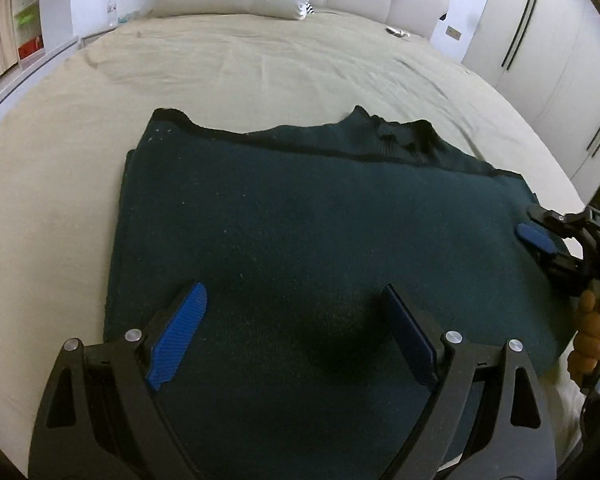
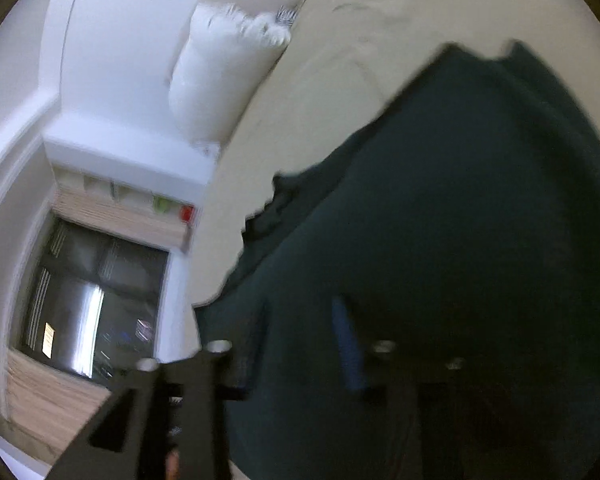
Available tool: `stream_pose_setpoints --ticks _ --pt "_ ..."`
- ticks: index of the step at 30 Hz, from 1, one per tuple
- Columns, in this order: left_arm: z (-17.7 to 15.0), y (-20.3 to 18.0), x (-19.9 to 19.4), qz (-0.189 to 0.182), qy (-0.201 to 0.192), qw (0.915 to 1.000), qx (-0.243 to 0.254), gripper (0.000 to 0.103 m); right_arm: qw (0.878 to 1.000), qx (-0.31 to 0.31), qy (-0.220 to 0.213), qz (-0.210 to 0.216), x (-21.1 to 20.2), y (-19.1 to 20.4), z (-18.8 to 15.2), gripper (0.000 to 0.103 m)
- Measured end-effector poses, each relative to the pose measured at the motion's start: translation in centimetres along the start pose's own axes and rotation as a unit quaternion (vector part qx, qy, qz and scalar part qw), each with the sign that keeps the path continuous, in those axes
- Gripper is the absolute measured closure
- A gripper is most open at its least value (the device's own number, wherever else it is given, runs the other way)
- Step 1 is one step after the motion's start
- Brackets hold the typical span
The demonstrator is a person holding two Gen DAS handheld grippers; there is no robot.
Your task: Fold small clothes
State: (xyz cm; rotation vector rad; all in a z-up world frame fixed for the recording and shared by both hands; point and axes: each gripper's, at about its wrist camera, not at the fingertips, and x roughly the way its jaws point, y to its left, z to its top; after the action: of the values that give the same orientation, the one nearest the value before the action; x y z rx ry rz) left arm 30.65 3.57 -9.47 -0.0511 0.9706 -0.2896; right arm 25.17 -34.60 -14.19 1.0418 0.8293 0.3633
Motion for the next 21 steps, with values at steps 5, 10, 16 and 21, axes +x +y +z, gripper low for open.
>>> stream_pose_setpoints --ticks 5,10,16,21 --pt "-0.5 0.3 -0.4 0.001 -0.005 1.0000 0.002 0.013 0.996 0.018 -0.076 -0.042 -5.3 -2.0 0.2 0.073" --pt "-0.3 0.2 -0.1 0.006 -0.002 1.0000 -0.001 0.013 0.989 0.002 -0.122 -0.085 -8.4 0.5 -0.9 0.051" --pt "-0.2 -0.1 -0.1 0.014 0.001 0.9999 0.003 0.013 0.999 -0.048 -0.003 0.001 -2.9 5.2 -4.6 0.046" --pt "-0.4 -0.2 -0.2 0.017 0.001 0.9998 0.008 0.013 0.997 -0.042 0.067 0.001 0.9 3.9 -6.7 0.047"
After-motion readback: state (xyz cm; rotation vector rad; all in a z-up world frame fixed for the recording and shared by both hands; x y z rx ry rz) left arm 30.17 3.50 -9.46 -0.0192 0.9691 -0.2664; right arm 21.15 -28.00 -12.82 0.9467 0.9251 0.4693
